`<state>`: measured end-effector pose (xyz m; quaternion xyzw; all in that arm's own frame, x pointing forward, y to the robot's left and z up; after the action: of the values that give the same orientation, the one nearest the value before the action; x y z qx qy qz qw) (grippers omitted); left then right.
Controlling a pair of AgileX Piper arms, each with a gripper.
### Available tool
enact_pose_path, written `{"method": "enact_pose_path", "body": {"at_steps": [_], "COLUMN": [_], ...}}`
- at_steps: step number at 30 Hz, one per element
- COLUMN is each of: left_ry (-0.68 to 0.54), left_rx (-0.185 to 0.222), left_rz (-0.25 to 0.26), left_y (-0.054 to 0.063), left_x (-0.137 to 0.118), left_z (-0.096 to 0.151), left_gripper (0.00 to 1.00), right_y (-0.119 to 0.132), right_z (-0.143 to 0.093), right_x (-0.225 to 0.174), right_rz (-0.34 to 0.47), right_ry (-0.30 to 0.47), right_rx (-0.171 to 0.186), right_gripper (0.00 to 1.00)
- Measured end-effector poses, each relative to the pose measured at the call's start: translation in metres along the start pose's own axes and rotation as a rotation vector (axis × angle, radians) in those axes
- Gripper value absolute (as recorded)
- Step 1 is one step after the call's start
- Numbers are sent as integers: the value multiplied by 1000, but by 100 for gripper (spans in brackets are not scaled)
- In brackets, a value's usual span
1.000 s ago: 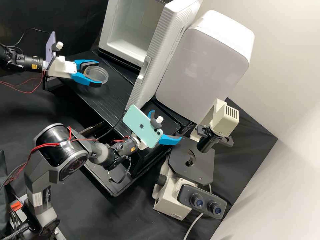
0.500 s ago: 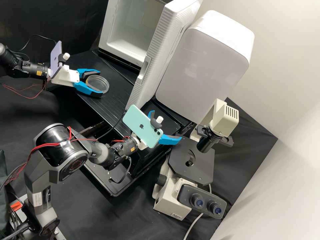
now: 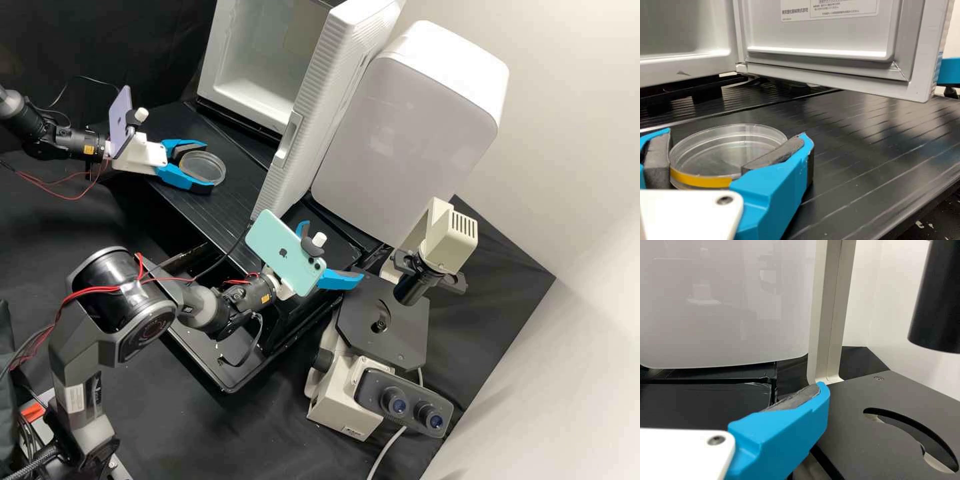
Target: Take the petri dish out of the incubator
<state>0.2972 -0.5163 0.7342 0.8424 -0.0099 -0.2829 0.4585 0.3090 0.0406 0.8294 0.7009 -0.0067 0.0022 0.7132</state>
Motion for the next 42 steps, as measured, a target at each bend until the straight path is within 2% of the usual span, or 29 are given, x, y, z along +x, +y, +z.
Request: {"method": "enact_pose_path", "body": {"at_steps": [13,20,28,34,38,42], "left_ry": [4,23,13,27,22,1], "left_rx": [-6,39,55,102,126,119], "left_rz": [3,26,33,48,85,131], "left_y": [-1,0,-1,-3,-7,-13], "left_x": [1,-6,-11,-21,-32,-43], "left_z": [4,7,13,21,28,30], "left_gripper": [100,100,100,100,100,100], "right_y": [0,0,0,0,0,0], "right_z": [0,0,0,0,0,0], "right_x": [0,0,0,0,0,0], "right_rz": [0,0,0,0,0,0], "right_ry": [0,0,0,0,0,0], "right_rx": [0,0,0,0,0,0], "right_gripper": [100,100,100,100,100,100]}}
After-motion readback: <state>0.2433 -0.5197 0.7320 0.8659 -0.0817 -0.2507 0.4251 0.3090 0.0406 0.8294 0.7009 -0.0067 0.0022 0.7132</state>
